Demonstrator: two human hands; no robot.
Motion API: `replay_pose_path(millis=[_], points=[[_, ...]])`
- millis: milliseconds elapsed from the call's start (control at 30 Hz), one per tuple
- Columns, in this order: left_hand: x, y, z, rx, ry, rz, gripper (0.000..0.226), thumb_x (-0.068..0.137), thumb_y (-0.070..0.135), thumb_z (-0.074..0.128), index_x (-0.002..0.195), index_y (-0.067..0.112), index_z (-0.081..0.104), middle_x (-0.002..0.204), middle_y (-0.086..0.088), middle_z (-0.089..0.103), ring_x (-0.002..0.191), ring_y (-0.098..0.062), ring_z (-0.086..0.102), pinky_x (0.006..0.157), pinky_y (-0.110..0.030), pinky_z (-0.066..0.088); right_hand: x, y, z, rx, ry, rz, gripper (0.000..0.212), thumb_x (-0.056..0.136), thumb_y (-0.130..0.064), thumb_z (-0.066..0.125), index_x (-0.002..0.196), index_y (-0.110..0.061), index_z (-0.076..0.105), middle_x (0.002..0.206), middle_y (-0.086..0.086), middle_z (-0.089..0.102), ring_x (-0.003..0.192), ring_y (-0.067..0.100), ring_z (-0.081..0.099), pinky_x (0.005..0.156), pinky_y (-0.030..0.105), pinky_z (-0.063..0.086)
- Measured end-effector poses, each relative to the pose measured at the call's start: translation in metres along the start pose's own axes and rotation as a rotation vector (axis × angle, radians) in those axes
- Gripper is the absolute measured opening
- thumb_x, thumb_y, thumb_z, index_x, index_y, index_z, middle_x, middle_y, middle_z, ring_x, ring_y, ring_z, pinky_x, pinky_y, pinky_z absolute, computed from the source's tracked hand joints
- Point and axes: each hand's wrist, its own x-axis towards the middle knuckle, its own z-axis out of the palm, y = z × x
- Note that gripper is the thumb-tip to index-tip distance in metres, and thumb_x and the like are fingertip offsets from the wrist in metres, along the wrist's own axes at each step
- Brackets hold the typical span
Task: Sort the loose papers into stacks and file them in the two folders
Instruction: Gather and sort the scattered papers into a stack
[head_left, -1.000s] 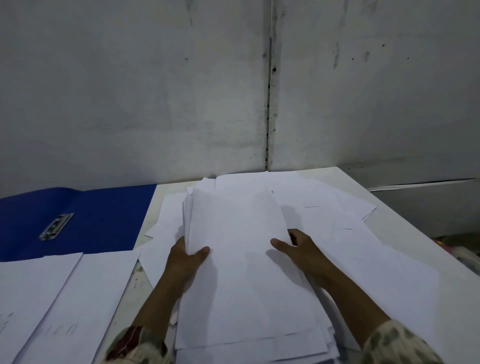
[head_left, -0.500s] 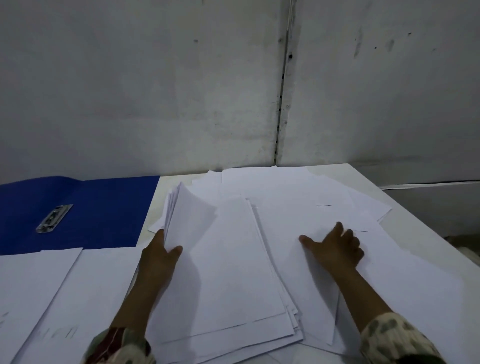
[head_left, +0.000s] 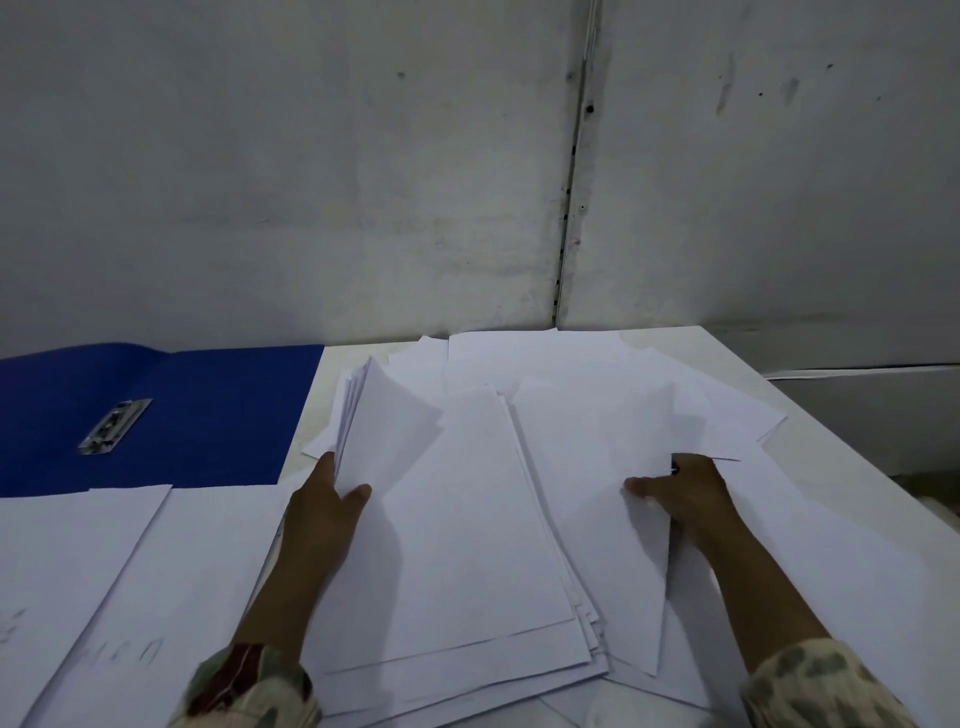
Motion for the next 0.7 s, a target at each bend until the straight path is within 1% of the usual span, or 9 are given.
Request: replay_pose_path(millis=[100, 167, 233, 300, 333, 400, 467, 600, 700], points=[[-0.002, 0.001, 0.001, 0.009, 0.004, 0.003, 0.053, 0.09, 0.017, 0.055, 0.137, 0.003, 0.035, 0.133, -0.021, 0.049, 0.121, -0.039, 0.048, 0.101, -0.045, 0.039, -0.011, -0.001, 0.0, 0.043, -0.159, -0.023, 0.05, 0.071, 0.002, 0.076, 0.116, 0.006, 0.055, 0.112, 0.016, 0.062, 0.108, 0.034, 0.059, 0.09, 0.036, 0.047], [-0.004, 0.002, 0.001, 0.01, 0.0, 0.01, 0.053, 0.091, 0.017, 0.055, 0.137, 0.003, 0.035, 0.134, -0.021, 0.049, 0.121, -0.039, 0.047, 0.101, -0.045, 0.039, -0.015, 0.0, 0.001, 0.039, -0.161, -0.011, 0.048, 0.077, 0.001, 0.071, 0.12, 0.007, 0.052, 0.119, 0.019, 0.06, 0.111, 0.035, 0.057, 0.091, 0.035, 0.046], [-0.005, 0.003, -0.001, 0.01, -0.005, 0.016, 0.054, 0.09, 0.017, 0.055, 0.138, 0.003, 0.034, 0.134, -0.02, 0.048, 0.122, -0.039, 0.047, 0.102, -0.045, 0.038, -0.016, 0.004, -0.001, 0.074, -0.075, -0.005, 0.036, 0.083, 0.002, 0.063, 0.117, 0.009, 0.055, 0.119, 0.023, 0.06, 0.105, 0.035, 0.058, 0.083, 0.031, 0.044], [-0.007, 0.004, -0.002, 0.013, -0.005, 0.02, 0.056, 0.09, 0.018, 0.056, 0.139, 0.004, 0.033, 0.136, -0.02, 0.047, 0.124, -0.039, 0.045, 0.103, -0.046, 0.037, -0.015, 0.008, -0.006, 0.132, 0.033, -0.013, 0.032, 0.087, 0.001, 0.057, 0.117, 0.009, 0.055, 0.118, 0.024, 0.06, 0.096, 0.032, 0.057, 0.083, 0.033, 0.043], [-0.008, 0.005, -0.003, 0.017, -0.004, 0.026, 0.056, 0.09, 0.019, 0.056, 0.14, 0.005, 0.032, 0.137, -0.019, 0.047, 0.124, -0.039, 0.045, 0.103, -0.046, 0.037, -0.014, 0.011, -0.009, 0.171, 0.08, -0.011, 0.033, 0.089, -0.001, 0.055, 0.121, 0.008, 0.053, 0.121, 0.024, 0.059, 0.099, 0.032, 0.056, 0.088, 0.035, 0.043], [-0.008, 0.007, -0.006, 0.036, -0.008, 0.047, 0.056, 0.091, 0.021, 0.055, 0.139, 0.006, 0.033, 0.135, -0.019, 0.048, 0.123, -0.039, 0.046, 0.102, -0.048, 0.038, -0.013, 0.016, -0.017, 0.269, 0.161, 0.0, 0.041, 0.091, -0.005, 0.052, 0.13, 0.007, 0.046, 0.131, 0.022, 0.053, 0.116, 0.036, 0.051, 0.1, 0.037, 0.039], [-0.006, 0.008, -0.012, 0.057, -0.014, 0.068, 0.054, 0.091, 0.024, 0.055, 0.138, 0.007, 0.034, 0.133, -0.019, 0.049, 0.12, -0.039, 0.048, 0.1, -0.048, 0.04, -0.009, 0.02, -0.025, 0.402, 0.235, 0.024, 0.04, 0.093, -0.006, 0.05, 0.131, 0.006, 0.044, 0.134, 0.021, 0.05, 0.123, 0.037, 0.047, 0.103, 0.037, 0.036], [-0.002, 0.017, -0.026, 0.063, -0.005, 0.088, 0.048, 0.09, 0.019, 0.056, 0.134, 0.006, 0.039, 0.127, -0.018, 0.053, 0.115, -0.037, 0.05, 0.091, -0.041, 0.042, -0.004, 0.03, -0.046, 0.548, 0.356, 0.105, 0.036, 0.093, -0.008, 0.049, 0.125, 0.008, 0.049, 0.13, 0.022, 0.054, 0.117, 0.037, 0.052, 0.094, 0.032, 0.039], [-0.003, 0.021, -0.032, 0.058, -0.01, 0.095, 0.042, 0.09, 0.015, 0.056, 0.128, 0.004, 0.043, 0.122, -0.019, 0.055, 0.11, -0.036, 0.052, 0.081, -0.035, 0.039, -0.004, 0.032, -0.058, 0.597, 0.381, 0.121, 0.034, 0.093, -0.006, 0.047, 0.123, 0.008, 0.05, 0.127, 0.021, 0.055, 0.112, 0.034, 0.054, 0.088, 0.027, 0.037]])
